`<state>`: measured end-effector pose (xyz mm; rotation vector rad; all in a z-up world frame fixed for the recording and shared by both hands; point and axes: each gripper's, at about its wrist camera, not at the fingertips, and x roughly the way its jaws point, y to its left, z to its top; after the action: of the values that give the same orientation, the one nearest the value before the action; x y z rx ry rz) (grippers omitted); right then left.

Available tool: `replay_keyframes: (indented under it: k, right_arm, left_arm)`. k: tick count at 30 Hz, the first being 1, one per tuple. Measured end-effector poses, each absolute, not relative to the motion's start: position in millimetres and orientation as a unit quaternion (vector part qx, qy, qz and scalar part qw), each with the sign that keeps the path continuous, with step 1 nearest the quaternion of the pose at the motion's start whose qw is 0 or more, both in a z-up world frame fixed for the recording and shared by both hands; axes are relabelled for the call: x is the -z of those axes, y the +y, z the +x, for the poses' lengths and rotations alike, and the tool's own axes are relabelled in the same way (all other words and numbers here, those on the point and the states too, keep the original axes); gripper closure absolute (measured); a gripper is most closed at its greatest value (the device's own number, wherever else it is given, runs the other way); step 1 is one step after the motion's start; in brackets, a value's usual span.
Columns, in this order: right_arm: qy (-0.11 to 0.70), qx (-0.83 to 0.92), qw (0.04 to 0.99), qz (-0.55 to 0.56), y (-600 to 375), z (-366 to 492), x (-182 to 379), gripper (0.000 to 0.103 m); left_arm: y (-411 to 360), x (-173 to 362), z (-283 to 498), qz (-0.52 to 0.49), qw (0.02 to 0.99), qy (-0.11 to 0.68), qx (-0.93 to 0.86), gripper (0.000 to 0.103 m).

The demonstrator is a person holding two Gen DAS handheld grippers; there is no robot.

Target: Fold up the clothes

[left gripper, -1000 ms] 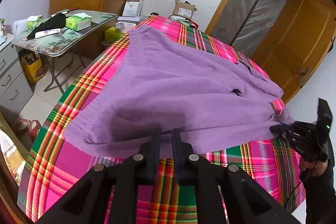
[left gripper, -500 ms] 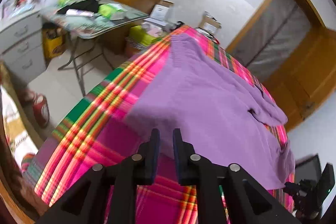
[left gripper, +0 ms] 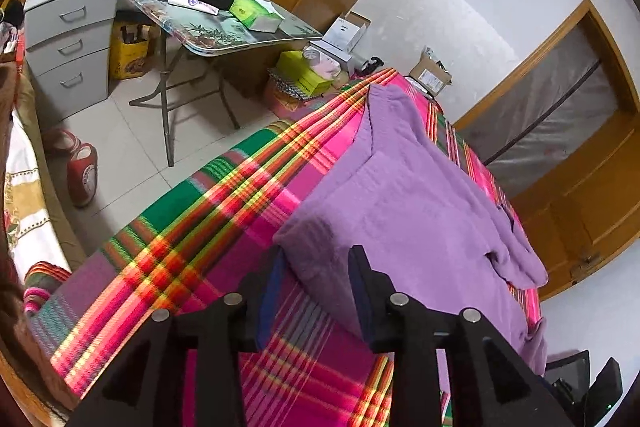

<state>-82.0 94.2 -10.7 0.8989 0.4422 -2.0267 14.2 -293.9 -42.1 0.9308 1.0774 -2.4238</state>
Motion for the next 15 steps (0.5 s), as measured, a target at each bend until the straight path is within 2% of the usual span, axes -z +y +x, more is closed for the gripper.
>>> replay_keyframes:
  k: [2, 3, 6, 15]
  right_arm:
    - [0.175, 0.814, 0.422, 0.359, 92.9, -84.6, 10.1, 0.072]
    - [0.173, 0.815, 0.421, 0.359, 92.4, -86.1, 9.8, 0.072]
    - [0.170, 0.818, 0.417, 0.359, 89.8, -90.4, 8.7, 0.072]
    - [0.164, 0.820, 0.426, 0.344, 75.1, -99.0, -6.7, 0.072]
  left_arm:
    - [-292.4, 41.3, 11.1, 0.329, 0.169, 0.372, 0.852, 0.071]
    - [-291.7, 40.9, 9.4, 0.332, 0.173, 0.365, 0.852, 0.083]
    - [-291.5, 38.7, 7.0, 0.340, 0.177, 0.349, 0.855, 0.094]
    - [-324.5, 10.5, 24.0, 0.296, 0.210, 0.337, 0.869, 0.096]
